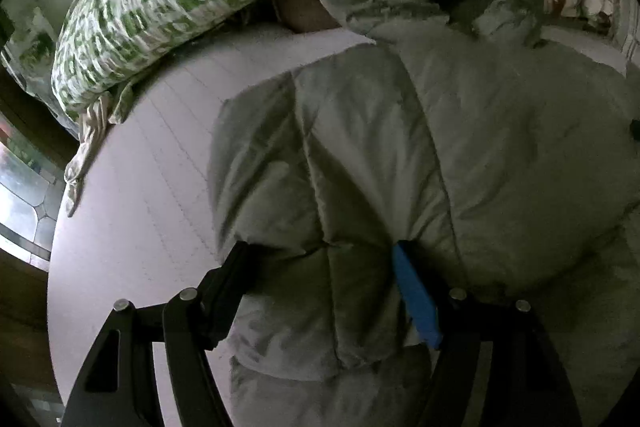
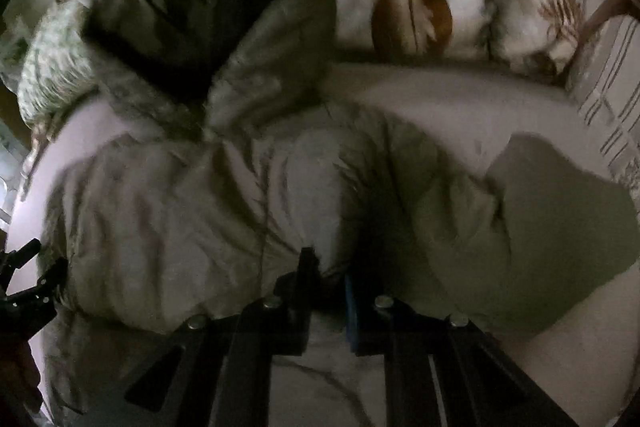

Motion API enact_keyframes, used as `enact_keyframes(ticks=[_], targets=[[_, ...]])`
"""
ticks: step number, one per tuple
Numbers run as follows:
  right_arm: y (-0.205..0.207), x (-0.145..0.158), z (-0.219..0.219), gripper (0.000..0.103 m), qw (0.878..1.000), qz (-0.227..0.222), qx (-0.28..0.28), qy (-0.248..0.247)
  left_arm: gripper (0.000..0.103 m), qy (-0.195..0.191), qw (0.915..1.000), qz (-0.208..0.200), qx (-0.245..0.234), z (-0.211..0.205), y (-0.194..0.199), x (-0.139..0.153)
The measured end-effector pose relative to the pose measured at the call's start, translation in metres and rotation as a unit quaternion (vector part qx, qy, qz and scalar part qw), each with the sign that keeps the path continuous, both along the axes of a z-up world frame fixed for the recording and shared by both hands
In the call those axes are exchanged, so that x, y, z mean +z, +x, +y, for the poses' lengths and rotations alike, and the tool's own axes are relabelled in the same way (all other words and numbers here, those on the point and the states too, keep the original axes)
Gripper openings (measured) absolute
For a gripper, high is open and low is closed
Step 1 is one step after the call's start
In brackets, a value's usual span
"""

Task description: Fold large clothes

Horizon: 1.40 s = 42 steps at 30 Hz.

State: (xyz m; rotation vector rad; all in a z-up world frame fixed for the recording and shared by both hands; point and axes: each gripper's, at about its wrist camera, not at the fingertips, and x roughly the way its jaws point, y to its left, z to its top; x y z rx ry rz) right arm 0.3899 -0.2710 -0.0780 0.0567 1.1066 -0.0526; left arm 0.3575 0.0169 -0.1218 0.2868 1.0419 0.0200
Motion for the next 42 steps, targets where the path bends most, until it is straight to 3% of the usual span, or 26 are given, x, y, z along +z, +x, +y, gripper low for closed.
enact_keyframes(ticks=[3, 8, 9, 10, 11, 14, 24, 30, 34, 39, 42], targets=[[0.005, -0.020, 0.004, 0.019, 1.000, 0.009, -0.005, -0.006, 0.074, 0.011, 0.9999, -0.007, -0.004, -0.004, -0.002, -0.001], [0.004, -0.017, 0.003, 0.032, 1.000, 0.002, -0.020, -0.012, 0.074, 0.017, 0.9995, -0.025, -0.007, -0.004, -0.011, 0.002], [0.002, -0.014, 0.002, 0.054, 1.000, 0.001, -0.021, -0.013, 0.074, 0.025, 0.9991, -0.035, -0.009, -0.005, -0.016, 0.004], [-0.001, -0.012, 0.000, 0.087, 1.000, -0.002, -0.022, -0.010, 0.074, 0.031, 0.9986, -0.041, -0.011, -0.006, -0.019, 0.008], [-0.008, -0.011, -0.002, 0.094, 1.000, -0.008, -0.019, -0.003, 0.074, 0.043, 0.9978, -0.049, -0.013, -0.009, -0.024, 0.010], [-0.021, -0.004, -0.004, 0.096, 1.000, -0.016, -0.014, 0.001, 0.074, 0.066, 0.9958, -0.061, -0.020, -0.020, -0.036, 0.015], [-0.075, 0.031, -0.053, 0.096, 0.997, -0.046, -0.046, 0.039, 0.074, 0.027, 0.9956, -0.083, -0.036, -0.043, -0.059, 0.042], [-0.109, 0.029, -0.138, 0.096, 0.991, -0.040, -0.121, 0.046, 0.074, -0.014, 0.9963, -0.076, -0.039, -0.062, -0.063, 0.053], [-0.133, 0.022, -0.217, 0.096, 0.978, -0.032, -0.197, 0.057, 0.074, -0.036, 0.9959, -0.070, -0.044, -0.074, -0.064, 0.055], [-0.153, 0.012, -0.310, 0.096, 0.955, -0.036, -0.278, 0.098, 0.074, -0.034, 0.9961, -0.067, -0.045, -0.087, -0.061, 0.050], [-0.150, 0.001, -0.342, 0.096, 0.945, -0.026, -0.306, 0.110, 0.074, -0.020, 0.9966, -0.070, -0.039, -0.092, -0.055, 0.044]])
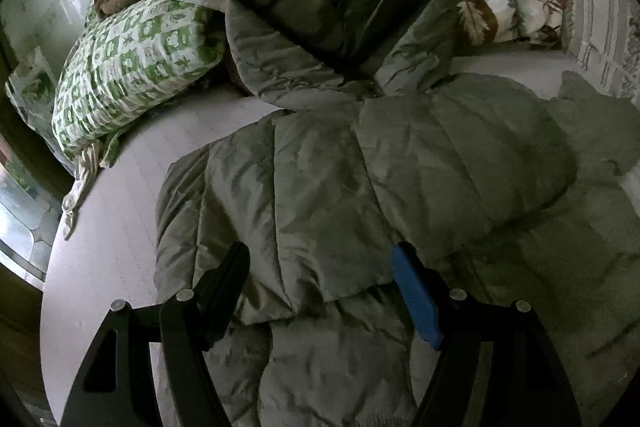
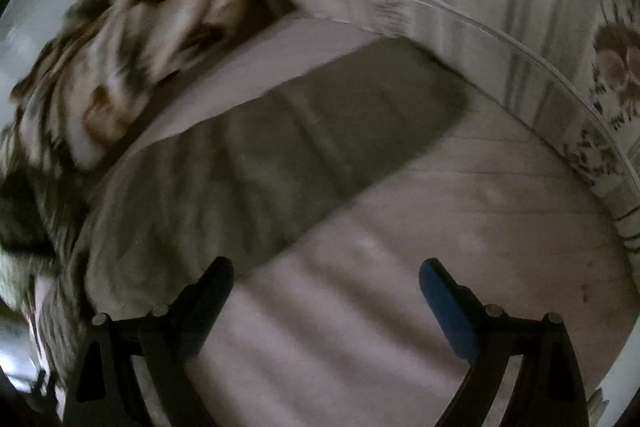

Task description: Fold large clothes

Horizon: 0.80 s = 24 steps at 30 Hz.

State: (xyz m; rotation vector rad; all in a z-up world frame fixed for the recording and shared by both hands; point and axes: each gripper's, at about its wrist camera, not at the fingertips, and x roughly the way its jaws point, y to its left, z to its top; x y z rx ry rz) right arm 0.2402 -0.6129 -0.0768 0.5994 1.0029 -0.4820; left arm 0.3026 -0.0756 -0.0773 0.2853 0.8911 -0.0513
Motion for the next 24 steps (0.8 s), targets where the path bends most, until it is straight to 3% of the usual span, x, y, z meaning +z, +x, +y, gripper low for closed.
enact_keyframes(ticks=[5, 11, 14, 15, 17, 18, 21, 24], targets=[[0.023, -0.015, -0.028, 0.096, 0.999, -0.017, -0.026, 0.035, 0.074, 0.002, 0.9998, 0.006, 0.016, 0.004, 0.012, -0.006], [0.063, -0.041, -0.053, 0.095, 0.998, -0.005, -0.052, 0.031, 0.074, 0.010, 0.9995, 0.006, 0.030, 0.019, 0.013, -0.008], [0.071, -0.052, -0.059, 0.090, 0.995, -0.009, -0.090, 0.034, 0.074, 0.006, 0.9993, 0.011, 0.036, 0.030, 0.010, -0.008], [0.072, -0.052, -0.059, 0.078, 0.995, -0.005, -0.098, 0.025, 0.074, 0.005, 0.9992, 0.013, 0.038, 0.034, 0.009, -0.008], [0.075, -0.046, -0.056, 0.044, 0.995, -0.010, -0.099, -0.001, 0.074, 0.008, 0.9991, 0.013, 0.039, 0.039, 0.006, -0.007], [0.077, -0.042, -0.054, 0.019, 0.996, -0.032, -0.085, 0.007, 0.074, 0.012, 0.9990, 0.012, 0.041, 0.042, 0.004, -0.007], [0.078, -0.023, -0.036, 0.014, 0.996, -0.054, -0.056, -0.033, 0.074, 0.016, 0.9989, 0.013, 0.043, 0.050, -0.003, -0.006], [0.076, 0.004, -0.017, 0.013, 0.994, -0.094, -0.032, -0.042, 0.074, 0.015, 0.9986, 0.018, 0.047, 0.058, -0.008, -0.004]])
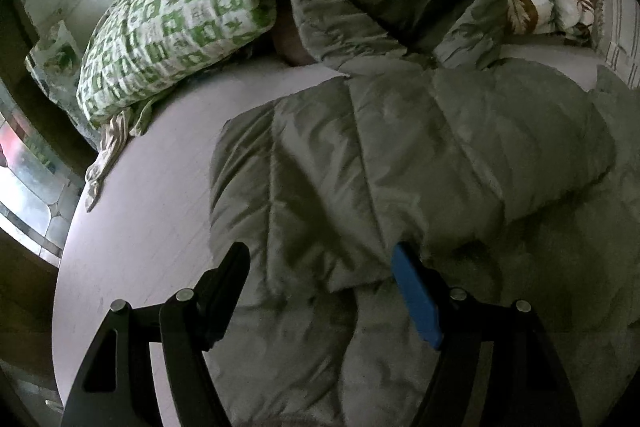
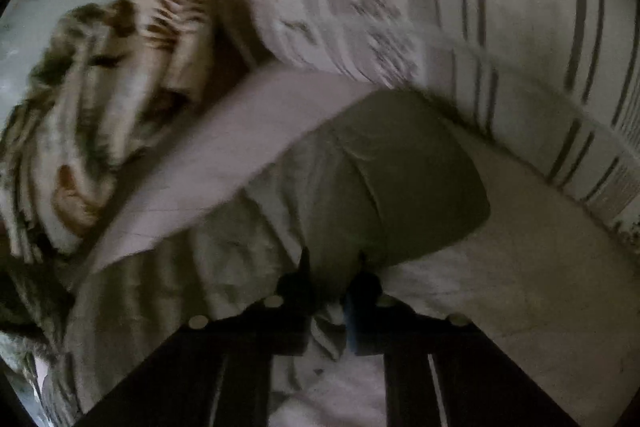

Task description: Fold large clothes

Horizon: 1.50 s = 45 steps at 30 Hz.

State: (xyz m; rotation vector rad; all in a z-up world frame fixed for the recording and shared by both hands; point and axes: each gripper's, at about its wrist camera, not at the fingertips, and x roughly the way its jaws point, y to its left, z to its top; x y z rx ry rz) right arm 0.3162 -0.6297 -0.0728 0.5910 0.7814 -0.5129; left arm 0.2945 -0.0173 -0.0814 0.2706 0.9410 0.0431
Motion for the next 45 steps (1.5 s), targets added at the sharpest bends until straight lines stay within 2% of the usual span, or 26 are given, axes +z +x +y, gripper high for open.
enact_keyframes(ticks=[5, 10, 13, 16, 18, 22, 24, 27, 30, 32, 35, 36, 37, 38, 39, 42, 45], targets=[[0.006, 0.055, 0.051, 0.013, 0.995, -0.039, 0.075, -0.045, 0.074, -0.011, 0.9999, 0.007, 0.008, 0.014, -0.011, 0.004], [0.011, 0.096, 0.131, 0.013, 0.978, -0.065, 0.175, -0.091, 0.074, -0.011, 0.9998, 0.005, 0.012, 0.029, -0.022, 0.015], [0.005, 0.114, 0.191, 0.013, 0.962, -0.078, 0.242, -0.098, 0.074, -0.019, 0.9997, 0.000, 0.016, 0.041, -0.027, 0.023], [0.001, 0.123, 0.256, 0.013, 0.939, -0.082, 0.319, -0.102, 0.074, -0.024, 0.9994, -0.007, 0.023, 0.055, -0.034, 0.030], [0.002, 0.125, 0.304, 0.013, 0.918, -0.084, 0.375, -0.095, 0.074, -0.027, 0.9991, -0.010, 0.031, 0.067, -0.037, 0.032], [0.004, 0.108, 0.388, 0.013, 0.883, -0.075, 0.458, -0.064, 0.074, -0.041, 0.9979, -0.011, 0.049, 0.088, -0.043, 0.032], [0.007, 0.089, 0.430, 0.013, 0.865, -0.053, 0.495, -0.059, 0.074, -0.050, 0.9969, -0.009, 0.060, 0.099, -0.045, 0.028], [0.010, 0.042, 0.490, 0.013, 0.845, -0.003, 0.532, -0.054, 0.074, -0.059, 0.9960, -0.007, 0.067, 0.108, -0.049, 0.025], [0.010, -0.002, 0.523, 0.017, 0.843, 0.042, 0.531, -0.069, 0.074, -0.062, 0.9957, -0.008, 0.067, 0.113, -0.051, 0.025], [0.004, -0.014, 0.528, 0.020, 0.845, 0.045, 0.528, -0.075, 0.074, -0.065, 0.9957, -0.008, 0.065, 0.113, -0.050, 0.026], [-0.005, -0.011, 0.527, 0.027, 0.849, 0.037, 0.522, -0.075, 0.074, -0.067, 0.9958, -0.010, 0.061, 0.111, -0.047, 0.029], [-0.009, -0.007, 0.526, 0.039, 0.847, 0.037, 0.525, -0.075, 0.074, -0.070, 0.9957, -0.011, 0.060, 0.109, -0.045, 0.031], [-0.013, -0.003, 0.522, 0.077, 0.845, 0.038, 0.528, -0.071, 0.074, -0.075, 0.9954, -0.011, 0.059, 0.107, -0.043, 0.032], [-0.016, 0.000, 0.520, 0.094, 0.843, 0.034, 0.533, -0.065, 0.074, -0.079, 0.9951, -0.011, 0.059, 0.105, -0.042, 0.033], [-0.023, 0.005, 0.519, 0.103, 0.842, 0.028, 0.534, -0.070, 0.074, -0.088, 0.9944, -0.011, 0.058, 0.102, -0.041, 0.035], [-0.033, 0.017, 0.506, 0.103, 0.837, 0.030, 0.541, -0.082, 0.074, -0.107, 0.9927, -0.004, 0.056, 0.092, -0.036, 0.037], [-0.040, 0.030, 0.488, 0.103, 0.844, 0.022, 0.532, -0.065, 0.074, -0.120, 0.9915, 0.009, 0.049, 0.080, -0.030, 0.034]])
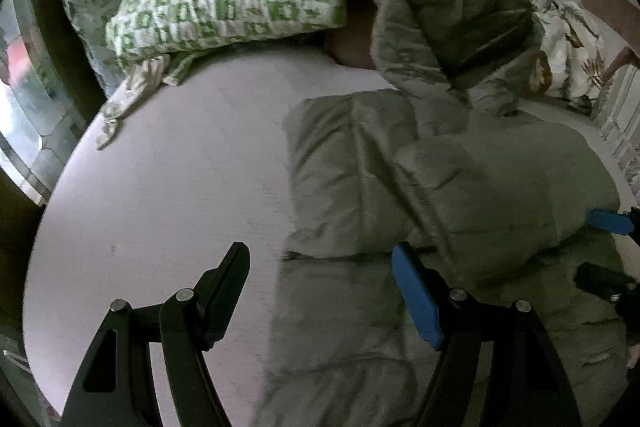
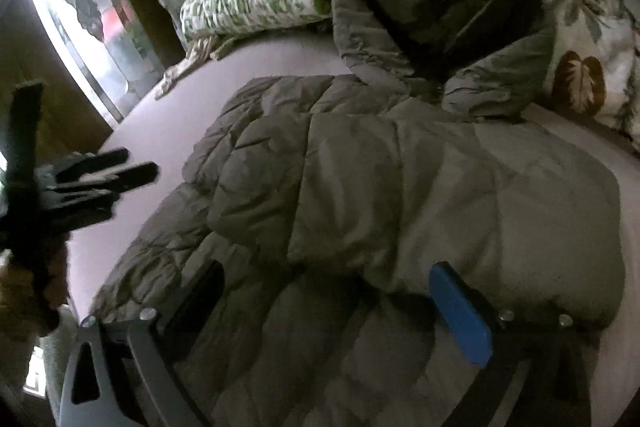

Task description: Fold large clothes

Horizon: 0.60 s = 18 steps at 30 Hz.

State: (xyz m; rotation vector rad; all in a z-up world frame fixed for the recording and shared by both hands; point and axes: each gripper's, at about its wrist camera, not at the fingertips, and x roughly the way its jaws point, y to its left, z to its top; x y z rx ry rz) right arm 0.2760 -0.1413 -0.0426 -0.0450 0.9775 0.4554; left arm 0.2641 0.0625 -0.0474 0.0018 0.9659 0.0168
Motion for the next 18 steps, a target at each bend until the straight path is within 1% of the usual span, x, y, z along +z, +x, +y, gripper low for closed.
enact_keyframes(ticks=[4, 6, 9, 11, 12, 13, 14, 15, 16, 18], targets=[[-0.001, 0.012, -0.037, 0.103, 0.999, -0.004, -0.043, 0.002, 0.074, -0.016, 0.9995, 0.025, -0.011, -0.022, 0.013, -0.011], [0.002, 0.016, -0.065, 0.103, 0.997, -0.004, -0.082, -0.002, 0.074, -0.025, 0.9989, 0.035, -0.020, -0.035, 0.021, -0.017], [0.010, 0.017, -0.111, 0.103, 0.988, -0.002, -0.156, 0.008, 0.074, -0.015, 0.9985, 0.044, -0.029, -0.061, 0.037, -0.026], [0.016, 0.015, -0.140, 0.103, 0.980, -0.001, -0.196, 0.016, 0.074, -0.016, 0.9982, 0.044, -0.037, -0.073, 0.046, -0.029], [0.020, 0.013, -0.150, 0.103, 0.977, -0.001, -0.212, 0.014, 0.066, -0.020, 0.9980, 0.044, -0.040, -0.078, 0.049, -0.031], [0.022, 0.011, -0.158, 0.103, 0.975, 0.000, -0.222, 0.012, 0.032, -0.024, 0.9976, 0.047, -0.046, -0.081, 0.052, -0.032], [0.025, 0.009, -0.164, 0.103, 0.973, 0.002, -0.232, 0.011, 0.028, -0.015, 0.9974, 0.055, -0.045, -0.085, 0.055, -0.035], [0.030, 0.004, -0.171, 0.103, 0.971, 0.008, -0.241, 0.011, 0.025, -0.006, 0.9976, 0.054, -0.042, -0.087, 0.057, -0.034], [0.034, 0.000, -0.173, 0.103, 0.969, 0.012, -0.246, 0.011, 0.014, -0.004, 0.9980, 0.047, -0.042, -0.087, 0.057, -0.030], [0.042, -0.009, -0.178, 0.103, 0.966, 0.022, -0.256, 0.009, 0.011, -0.013, 0.9983, 0.033, -0.046, -0.082, 0.054, -0.019]])
